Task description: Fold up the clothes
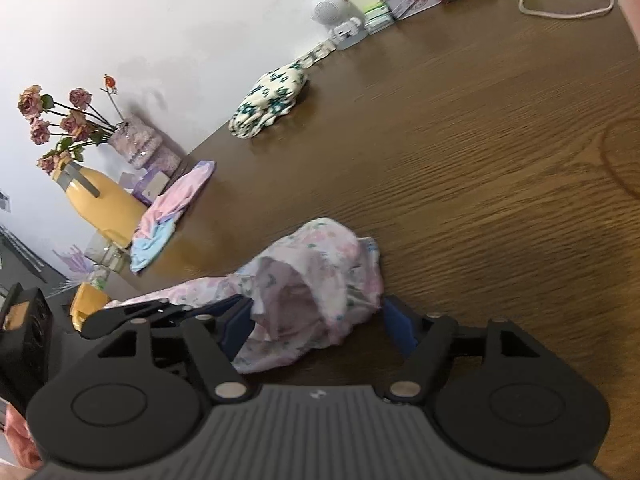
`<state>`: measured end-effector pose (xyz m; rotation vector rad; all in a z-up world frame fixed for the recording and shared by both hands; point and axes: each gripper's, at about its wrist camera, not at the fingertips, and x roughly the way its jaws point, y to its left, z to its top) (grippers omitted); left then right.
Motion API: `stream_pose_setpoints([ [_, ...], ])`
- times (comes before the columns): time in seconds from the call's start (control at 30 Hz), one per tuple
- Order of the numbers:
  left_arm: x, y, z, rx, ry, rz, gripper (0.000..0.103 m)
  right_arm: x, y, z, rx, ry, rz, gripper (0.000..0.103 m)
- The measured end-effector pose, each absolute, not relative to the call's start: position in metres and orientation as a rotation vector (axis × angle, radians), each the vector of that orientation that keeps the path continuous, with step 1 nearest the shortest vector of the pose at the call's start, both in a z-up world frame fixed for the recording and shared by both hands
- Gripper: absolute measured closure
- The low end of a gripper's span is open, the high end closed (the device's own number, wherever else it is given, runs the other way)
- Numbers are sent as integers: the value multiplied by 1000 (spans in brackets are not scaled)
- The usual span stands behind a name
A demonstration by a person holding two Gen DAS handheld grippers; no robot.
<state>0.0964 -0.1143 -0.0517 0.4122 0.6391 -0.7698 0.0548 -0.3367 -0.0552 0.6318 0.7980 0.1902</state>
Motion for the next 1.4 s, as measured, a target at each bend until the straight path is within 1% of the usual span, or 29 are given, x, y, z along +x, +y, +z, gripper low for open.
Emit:
stream_pose_setpoints([
  [0.03, 97, -114, -52, 411, 639, -771, 95, 58, -335, -56, 635, 797, 196, 33],
  [0.1, 98, -113, -52, 406, 642, -772, 95, 65, -331, -58, 646, 800, 205, 47],
  [0.17, 98, -113, -52, 408, 642, -772, 95, 71, -330, -63, 665, 810, 208, 77],
  [0.2, 98, -114, -52, 412, 641, -771, 95, 72, -331, -65, 671, 815, 207, 83],
  [0.23, 97, -114, -52, 415, 640, -770, 95, 73, -330, -65, 667, 810, 208, 83],
  [0.27, 98, -115, -52, 417, 641, -770, 95, 73, -330, -65, 659, 800, 210, 87],
  [0.37, 100, -122, -51, 419, 644, -780, 95, 72, -328, -53, 575, 753, 217, 89],
  [0.47, 98, -128, -42, 390, 610, -798, 88, 71, -326, -37, 427, 700, 185, 90],
  [0.63, 95, -104, -15, 353, 533, -740, 86, 68, -325, -9, 135, 628, 113, 90],
  [0.8, 108, -84, -28, 391, 620, -701, 87, 67, -296, 6, -111, 601, 193, 90],
  [0.87, 112, -84, -40, 400, 659, -713, 87, 69, -278, 7, -154, 591, 232, 90],
  [0.9, 114, -85, -45, 403, 667, -718, 90, 71, -269, 8, -172, 585, 251, 90],
  [0.97, 116, -85, -48, 376, 673, -731, 91, 73, -252, 6, -195, 583, 299, 90],
  [1.03, 116, -84, -49, 366, 671, -734, 90, 76, -235, 4, -214, 584, 343, 90],
  [1.07, 114, -82, -49, 366, 668, -734, 87, 77, -227, 2, -233, 585, 357, 90],
  [1.4, 87, -16, -21, 294, 607, -623, 86, 80, -182, -21, -367, 645, 480, 90],
])
